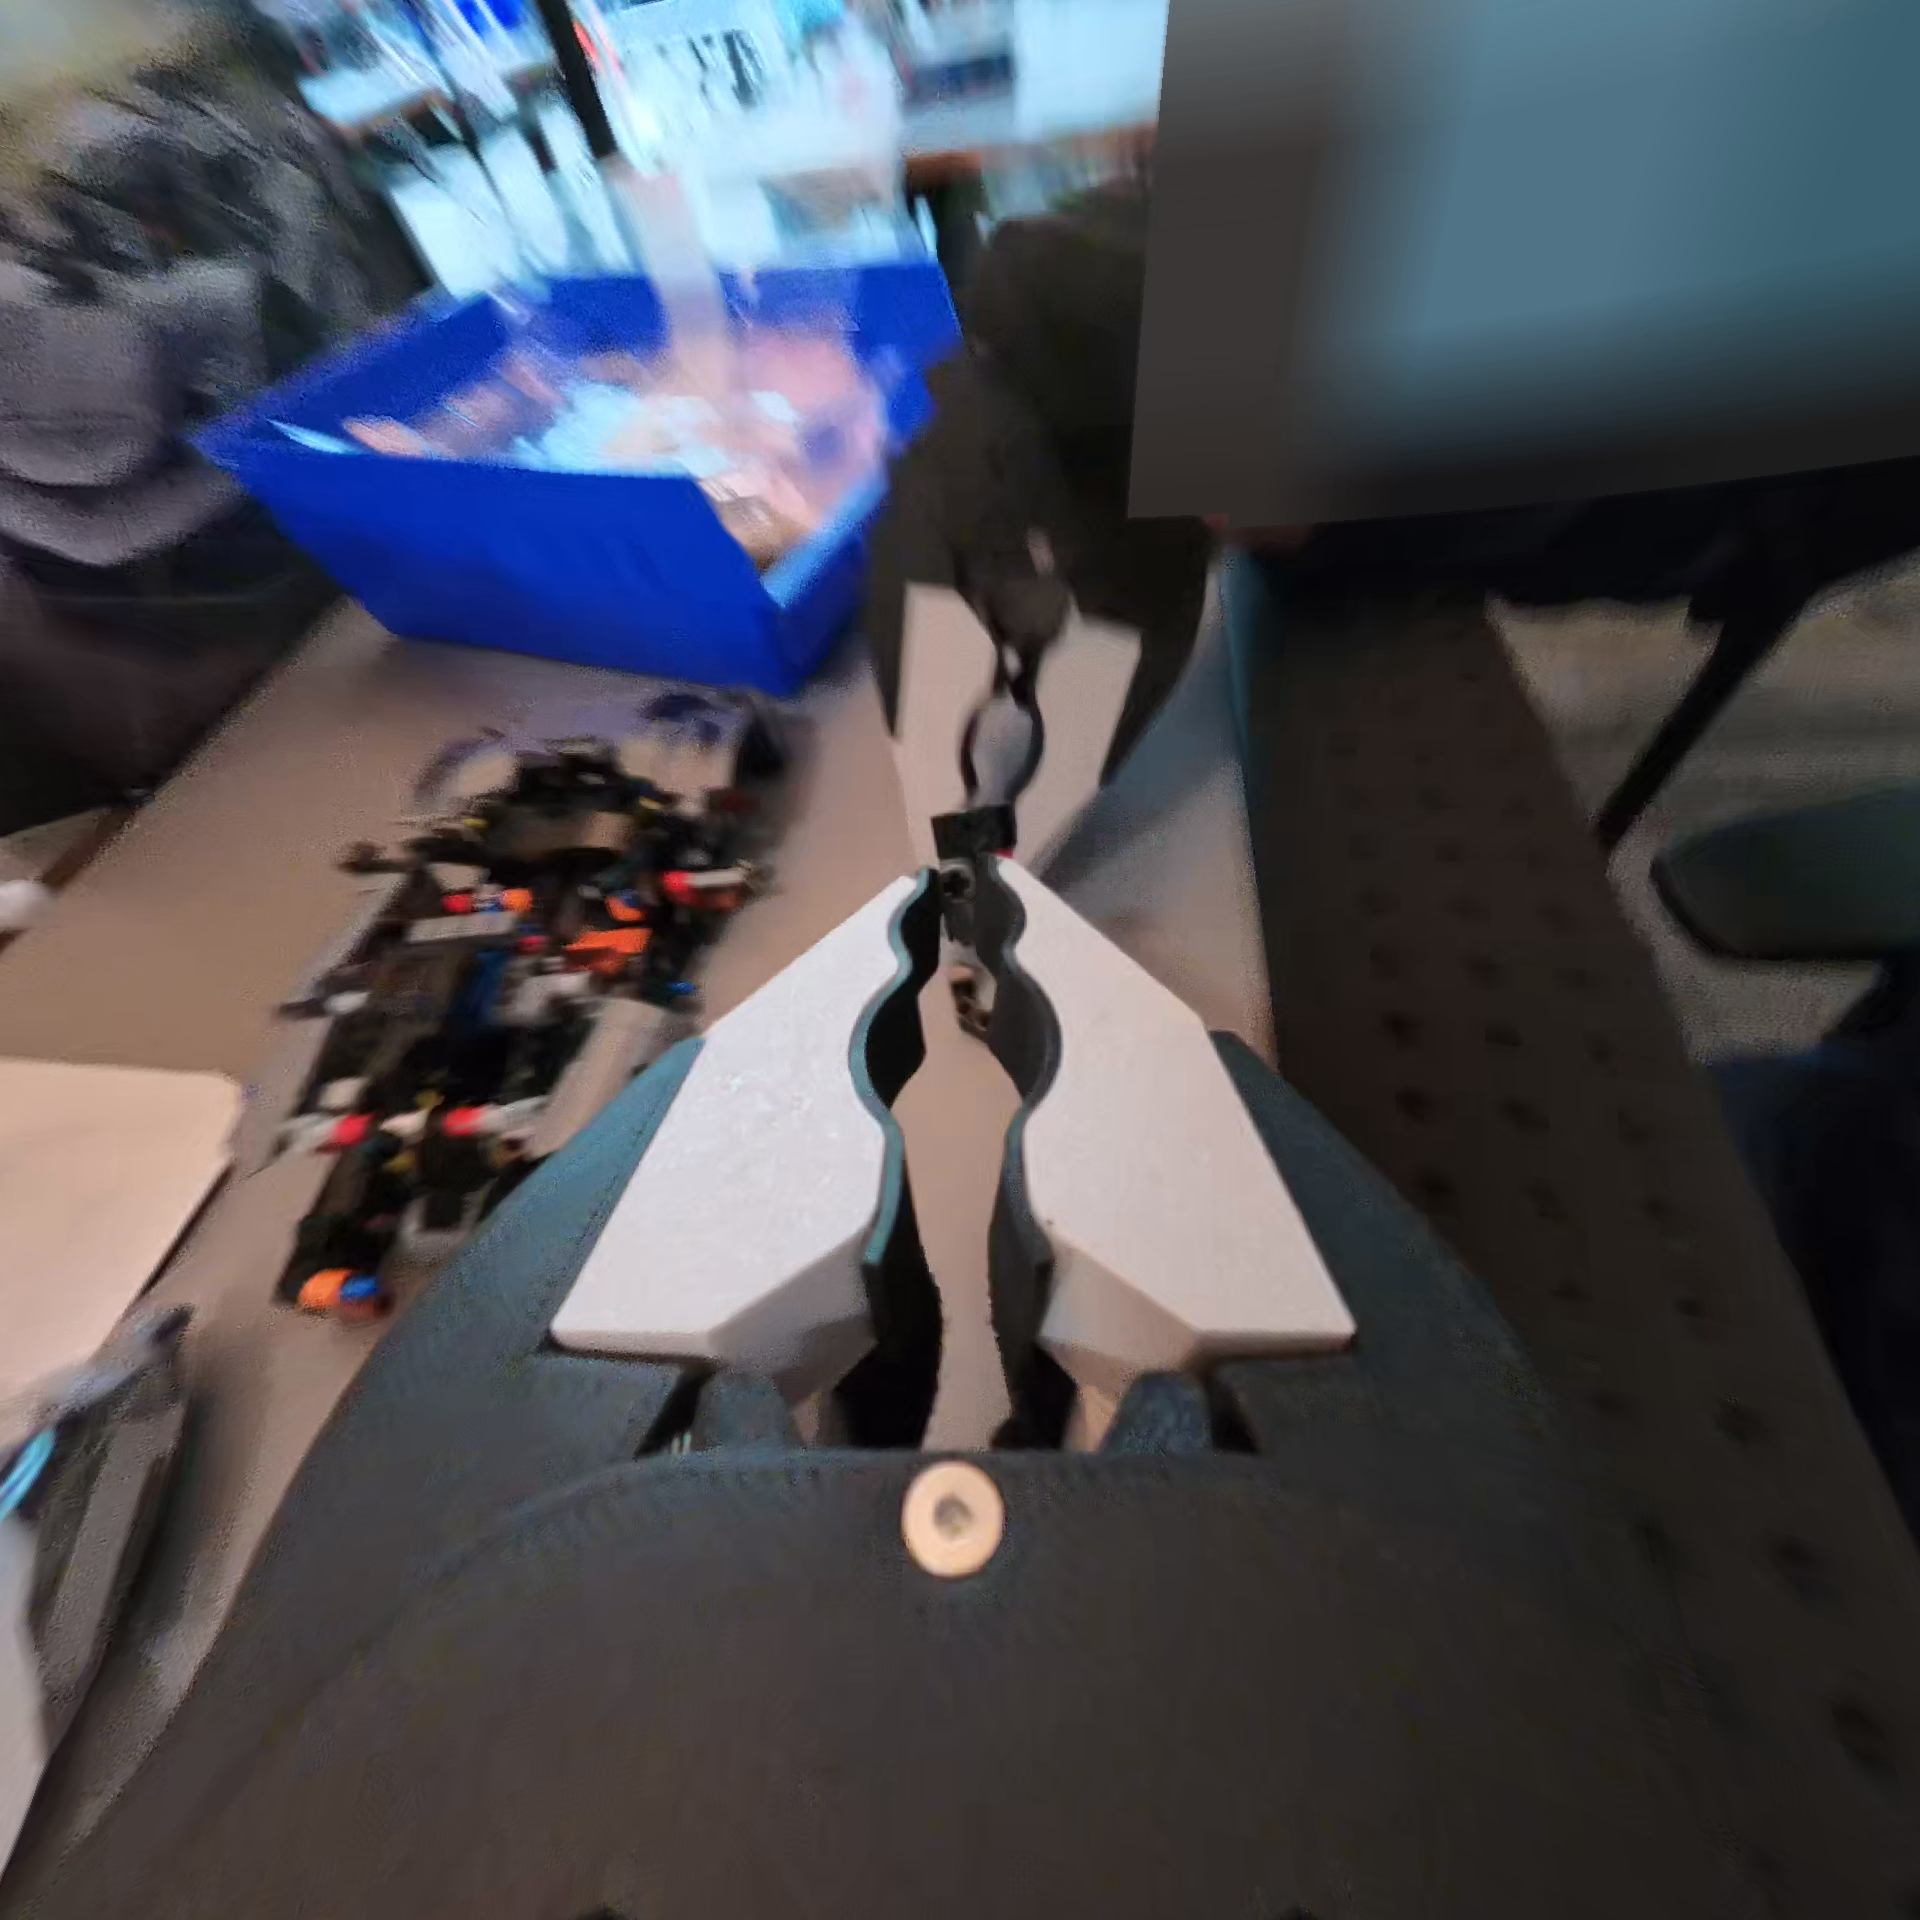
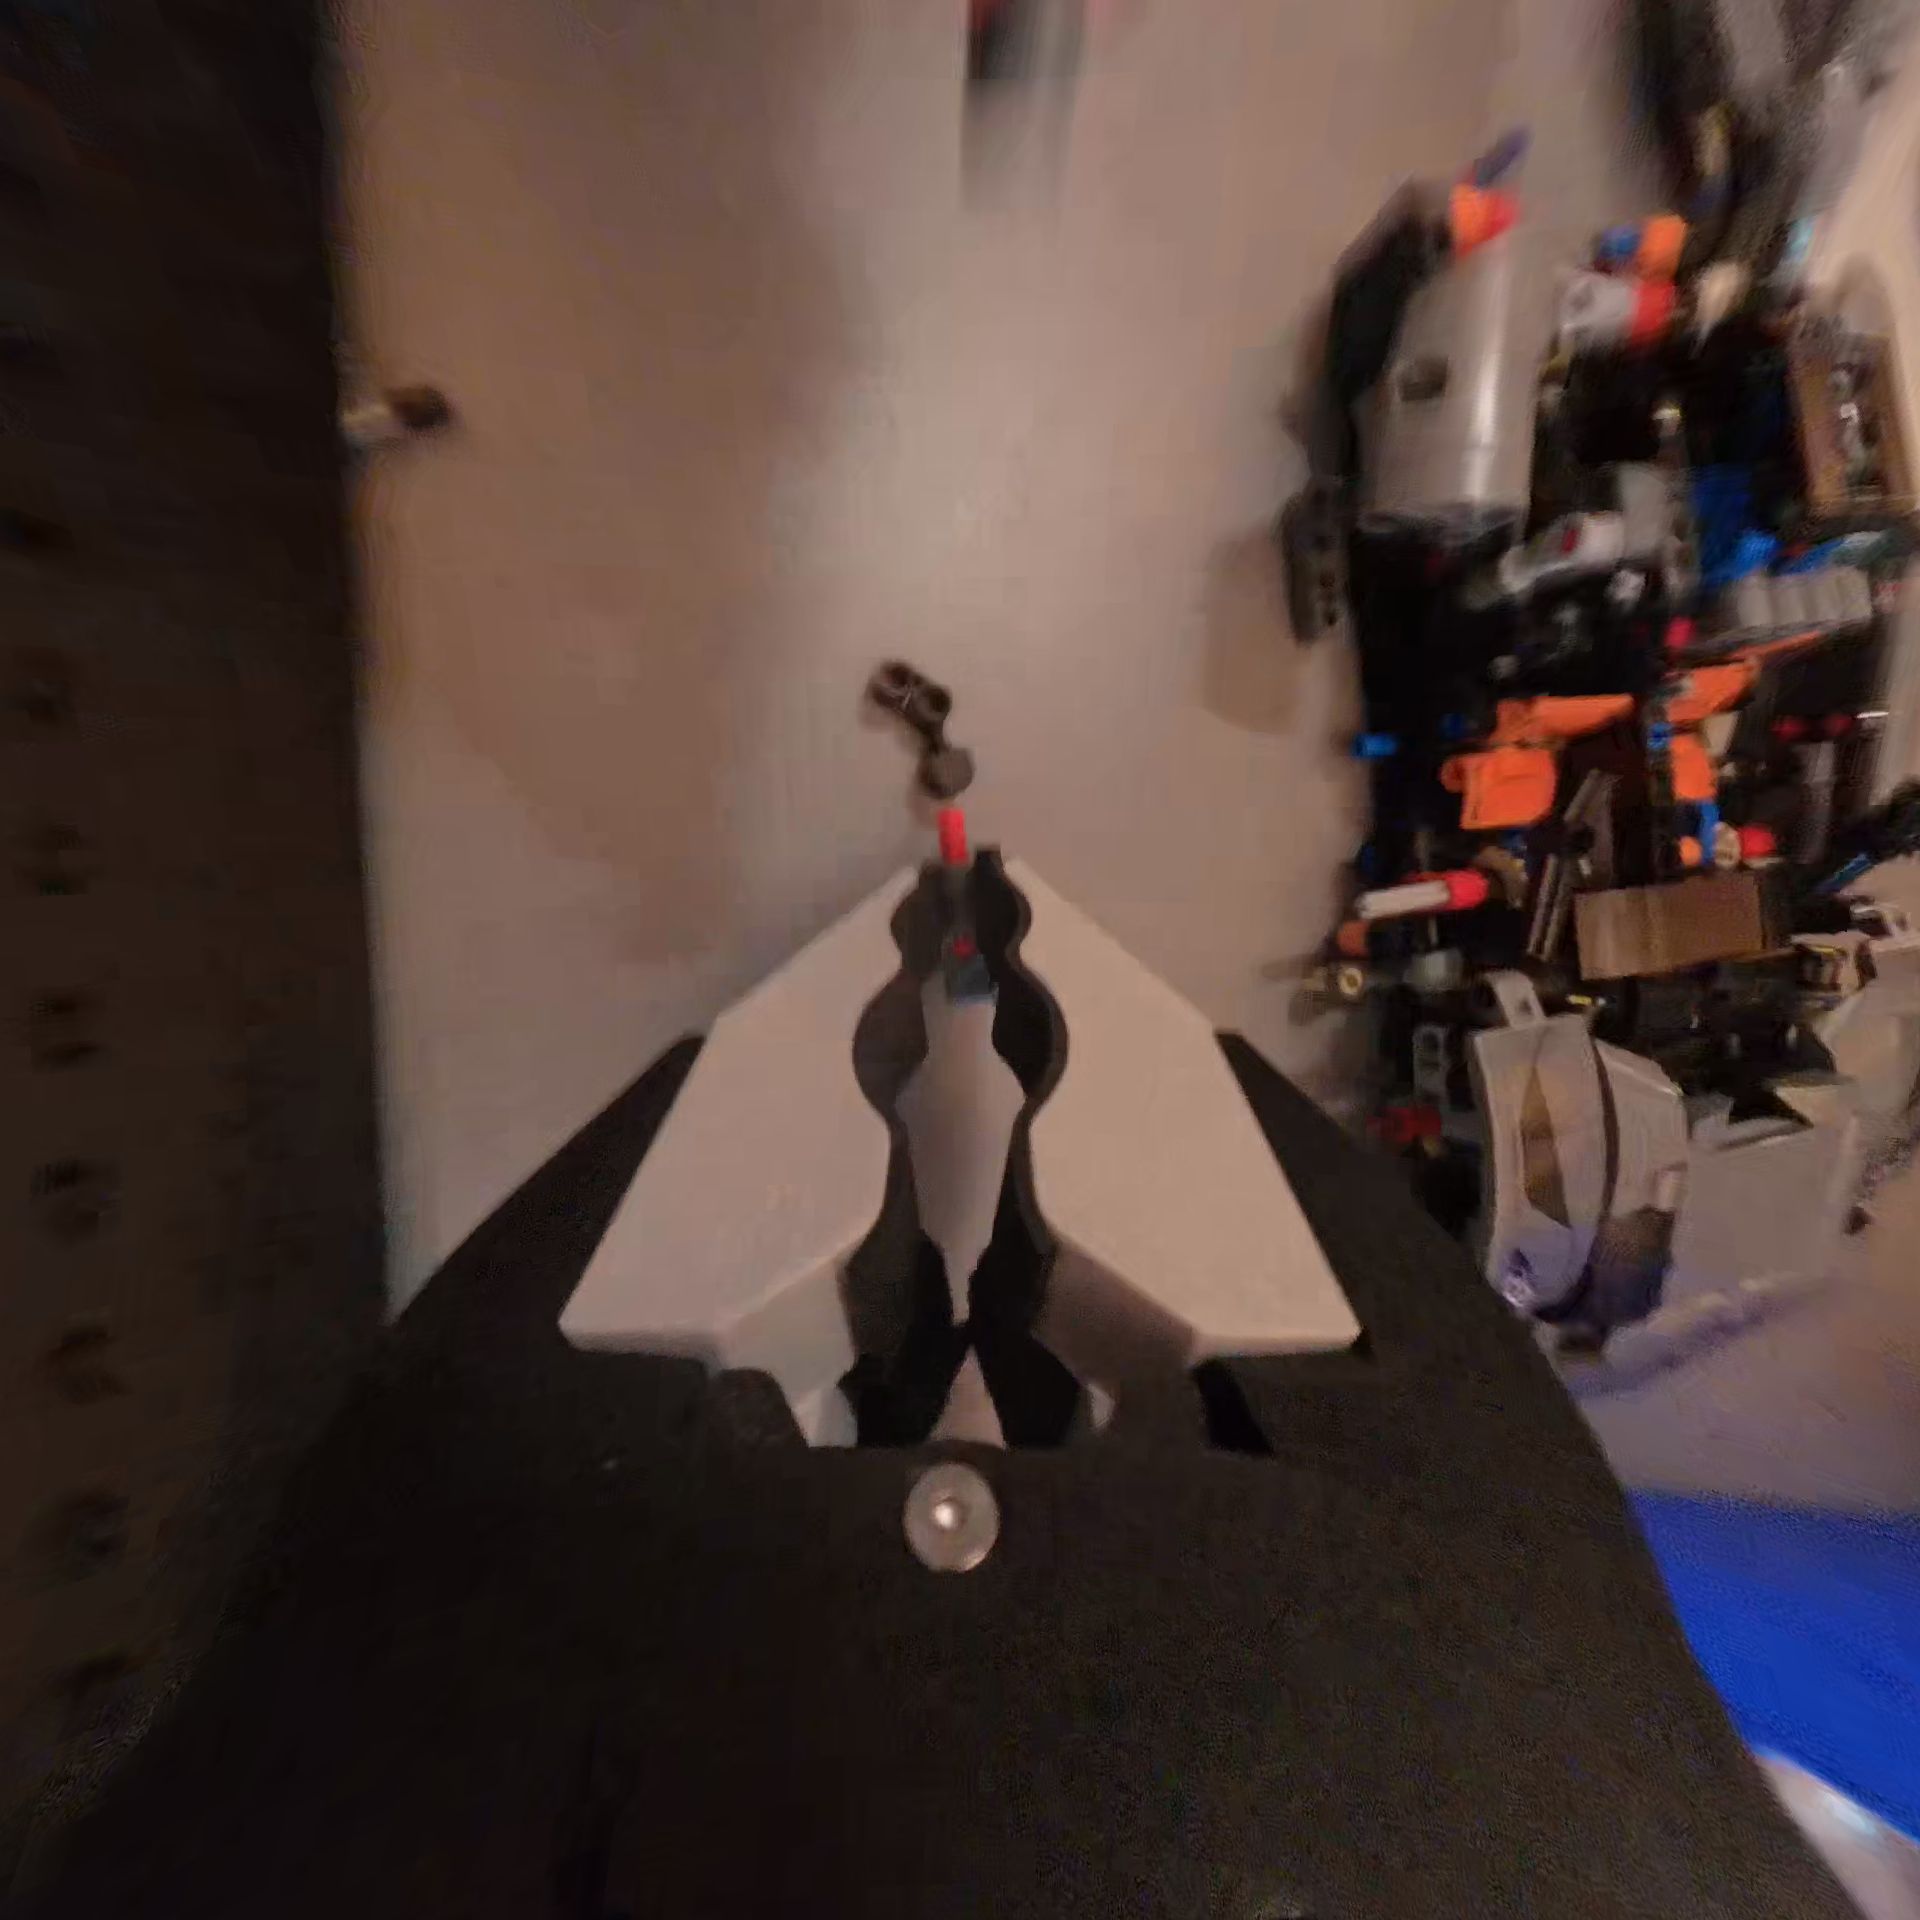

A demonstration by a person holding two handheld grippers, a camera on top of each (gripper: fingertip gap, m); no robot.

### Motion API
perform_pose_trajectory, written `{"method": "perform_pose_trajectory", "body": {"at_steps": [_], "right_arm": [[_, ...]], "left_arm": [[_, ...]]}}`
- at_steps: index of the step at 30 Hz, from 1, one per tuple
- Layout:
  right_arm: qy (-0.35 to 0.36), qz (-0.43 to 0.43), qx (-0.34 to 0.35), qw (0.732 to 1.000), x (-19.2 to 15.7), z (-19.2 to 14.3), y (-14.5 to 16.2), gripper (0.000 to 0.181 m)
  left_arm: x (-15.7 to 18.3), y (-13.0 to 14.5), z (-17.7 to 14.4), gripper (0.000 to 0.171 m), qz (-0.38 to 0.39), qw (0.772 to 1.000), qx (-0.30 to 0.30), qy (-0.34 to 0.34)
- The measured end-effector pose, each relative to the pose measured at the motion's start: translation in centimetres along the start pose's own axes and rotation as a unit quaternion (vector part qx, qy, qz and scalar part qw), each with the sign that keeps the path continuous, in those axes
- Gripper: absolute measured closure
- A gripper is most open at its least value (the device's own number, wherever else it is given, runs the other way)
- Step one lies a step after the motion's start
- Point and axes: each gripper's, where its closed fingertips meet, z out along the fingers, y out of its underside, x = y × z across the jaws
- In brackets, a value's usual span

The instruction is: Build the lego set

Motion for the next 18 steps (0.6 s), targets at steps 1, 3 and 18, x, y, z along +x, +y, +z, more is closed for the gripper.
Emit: {"method": "perform_pose_trajectory", "body": {"at_steps": [1, 3, 18], "right_arm": [[-0.023, 0.021, 0.065, 0.997, -0.4, -1.1, -1.9, 0.177], [-0.013, 0.018, 0.107, 0.994, -0.1, -2.1, -4.1, 0.177], [0.03, 0.042, 0.152, 0.987, 1.5, -2.0, -6.6, 0.146]], "left_arm": [[-1.1, -0.2, -1.4, 0.168, -0.021, 0.999, 0.02, -0.012], [-1.2, 1.7, -1.3, 0.167, -0.033, 0.999, -0.011, -0.01], [-0.5, 2.3, 1.5, 0.167, -0.034, 0.999, -0.032, -0.002]]}}
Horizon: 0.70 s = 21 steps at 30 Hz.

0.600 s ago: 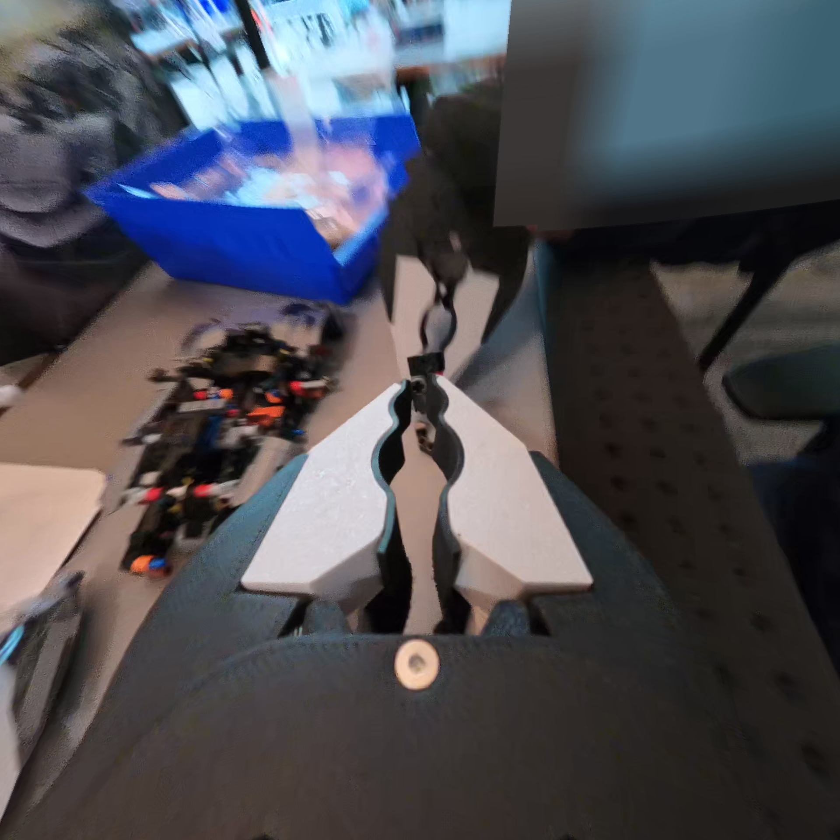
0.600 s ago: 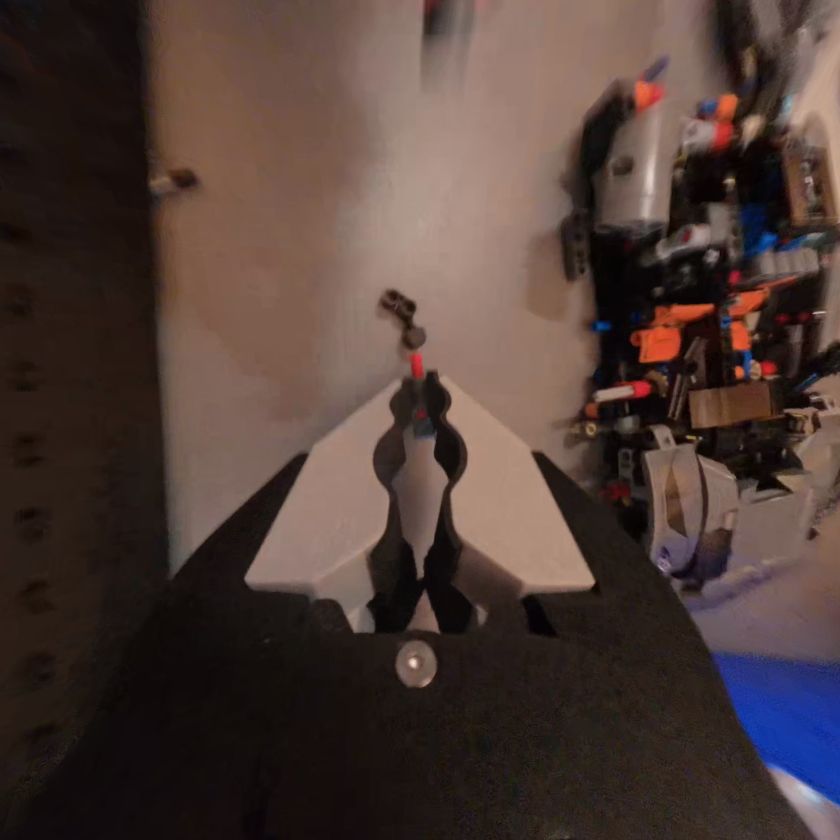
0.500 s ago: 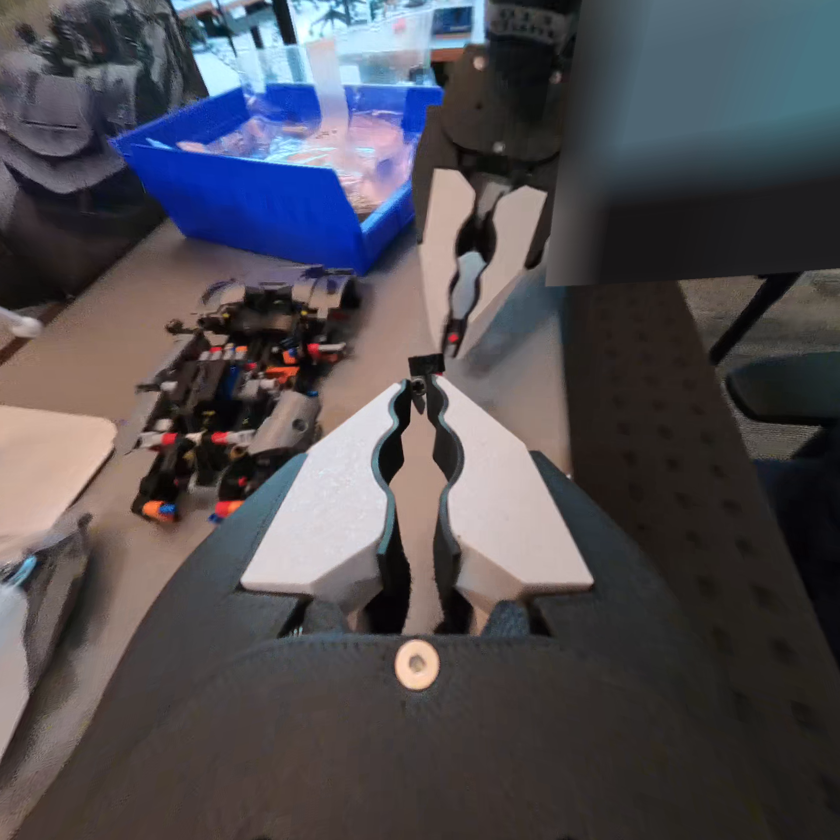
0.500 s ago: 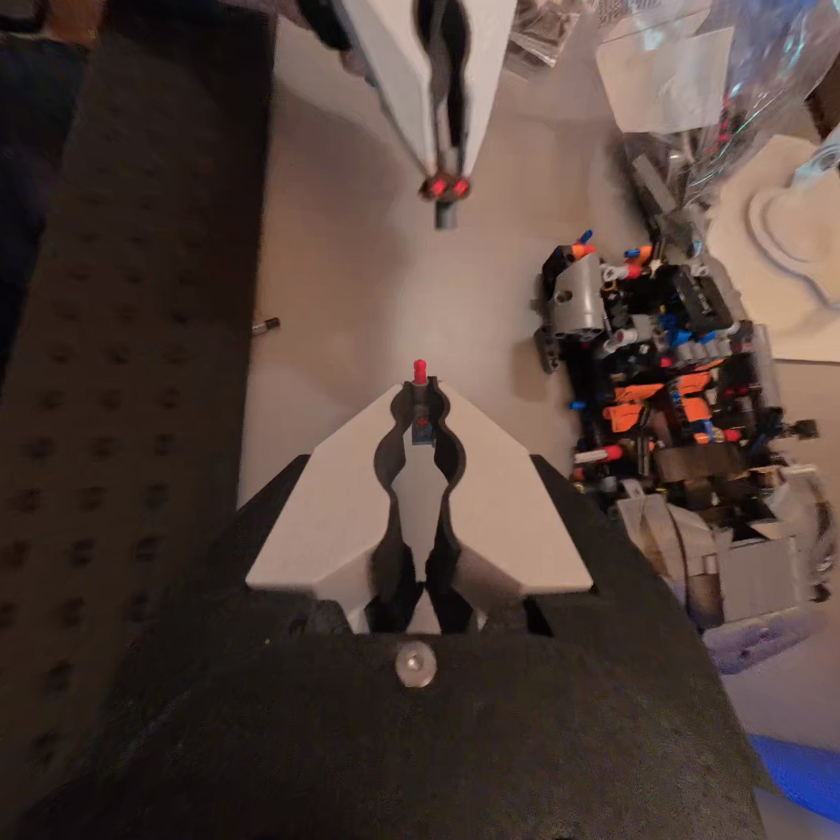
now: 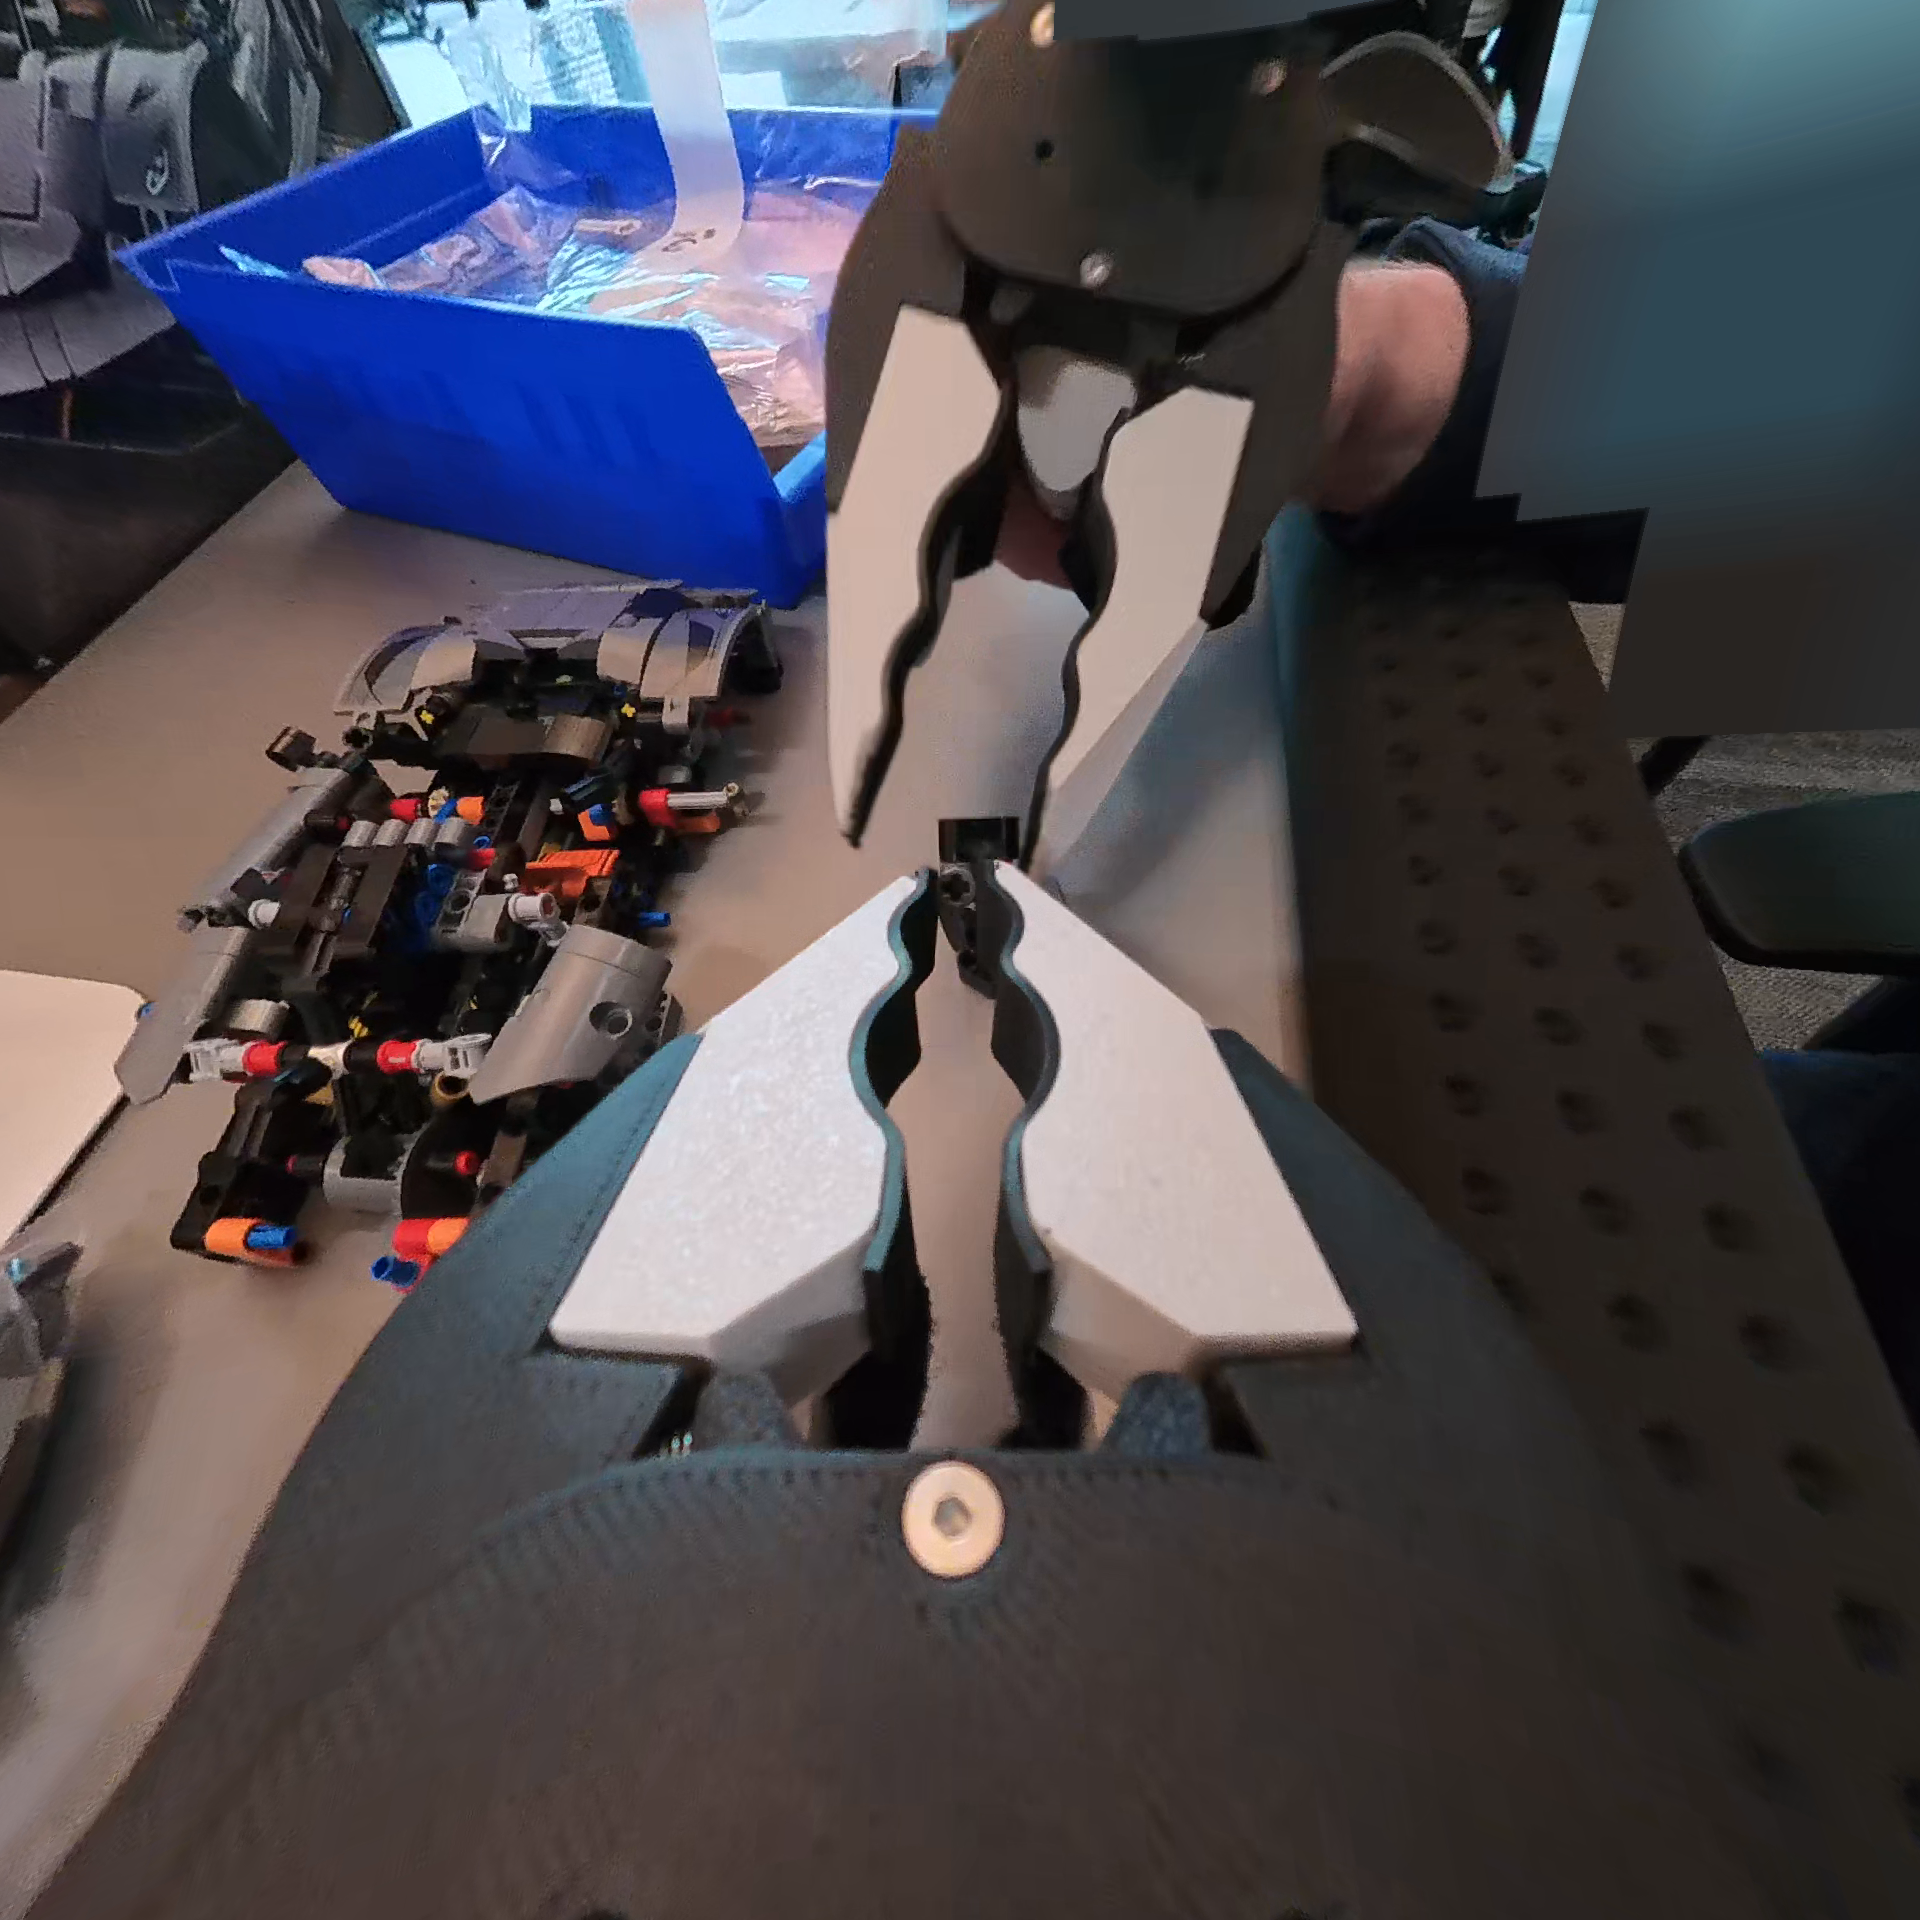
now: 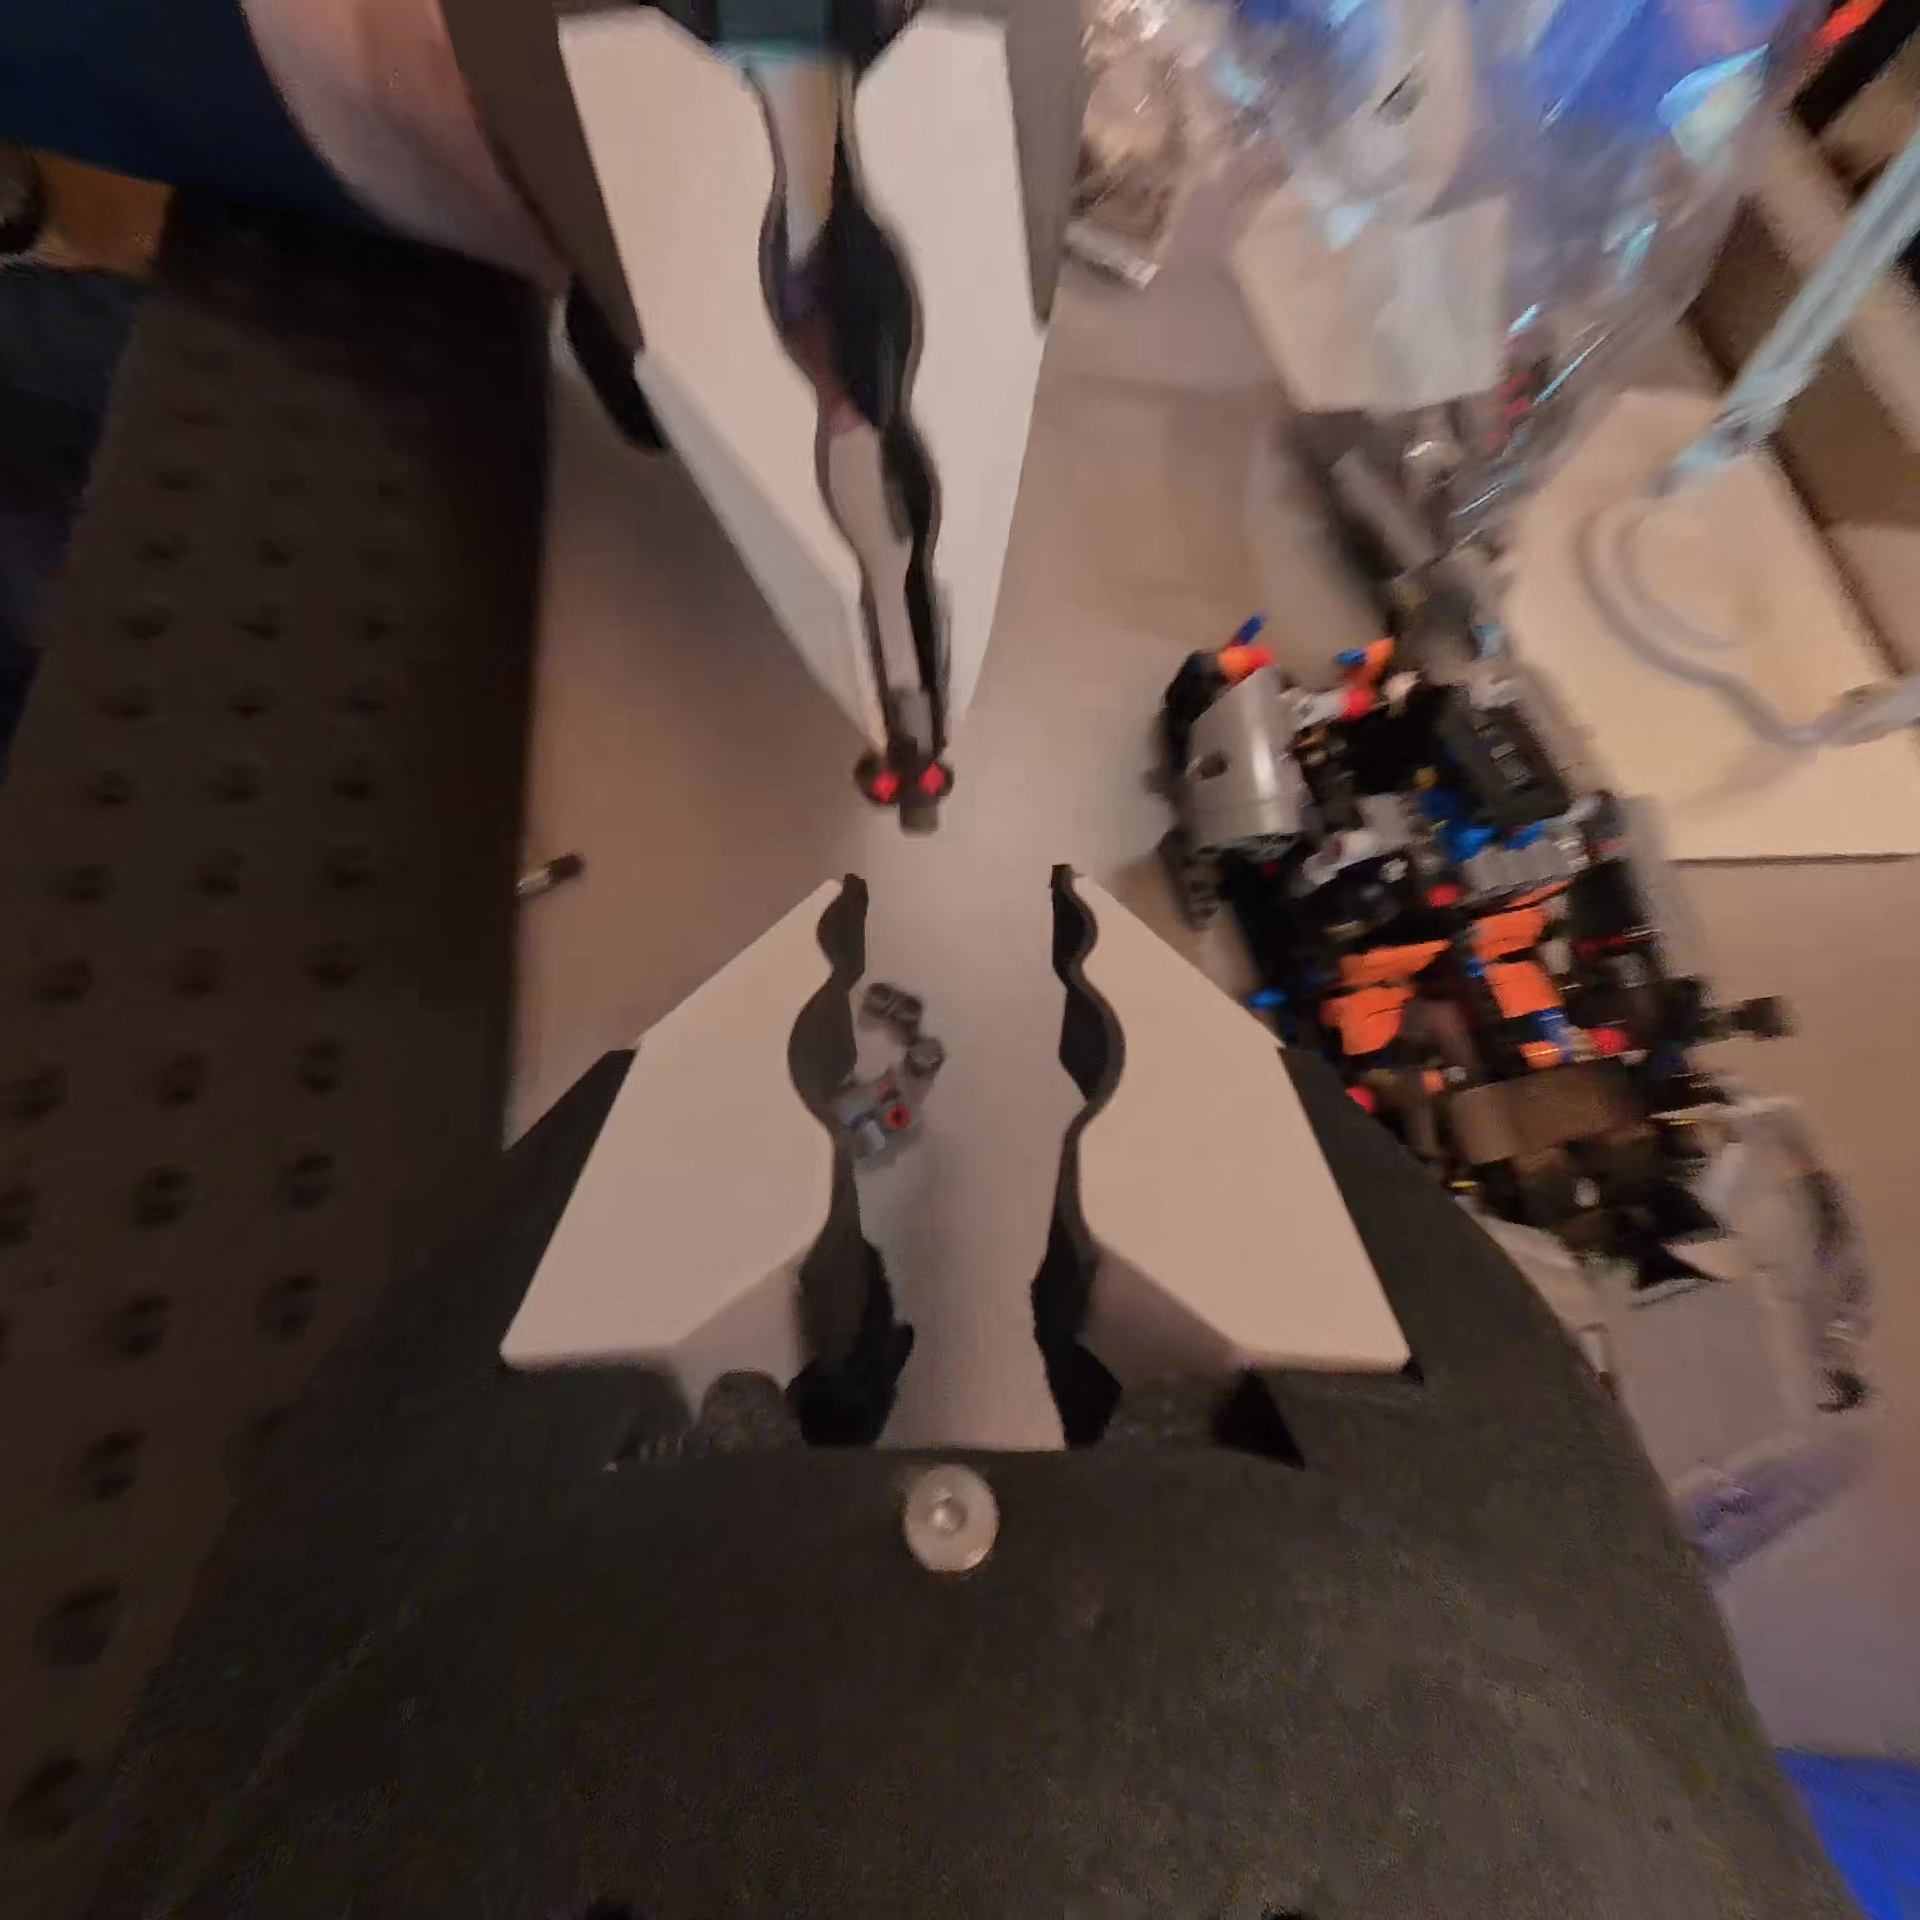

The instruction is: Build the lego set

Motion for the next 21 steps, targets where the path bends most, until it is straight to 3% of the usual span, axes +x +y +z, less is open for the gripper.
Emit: {"method": "perform_pose_trajectory", "body": {"at_steps": [5, 7, 16, 21], "right_arm": [[0.067, -0.091, -0.037, 0.993, 0.0, 1.3, -0.5, 0.149], [0.106, -0.108, -0.036, 0.988, 0.9, 1.0, -0.9, 0.161], [0.137, -0.066, -0.018, 0.988, 2.1, 0.3, -1.6, 0.157], [0.145, -0.066, -0.032, 0.987, 2.2, 0.5, -1.5, 0.163]], "left_arm": [[-1.0, 0.0, 0.7, 0.167, -0.061, 0.998, 0.003, -0.012], [-1.2, -0.1, 0.7, 0.167, -0.095, 0.995, 0.014, -0.003], [-2.5, -0.5, 0.6, 0.167, -0.162, 0.986, 0.044, -0.023], [-2.5, -0.6, 0.7, 0.167, -0.174, 0.983, 0.047, -0.023]]}}
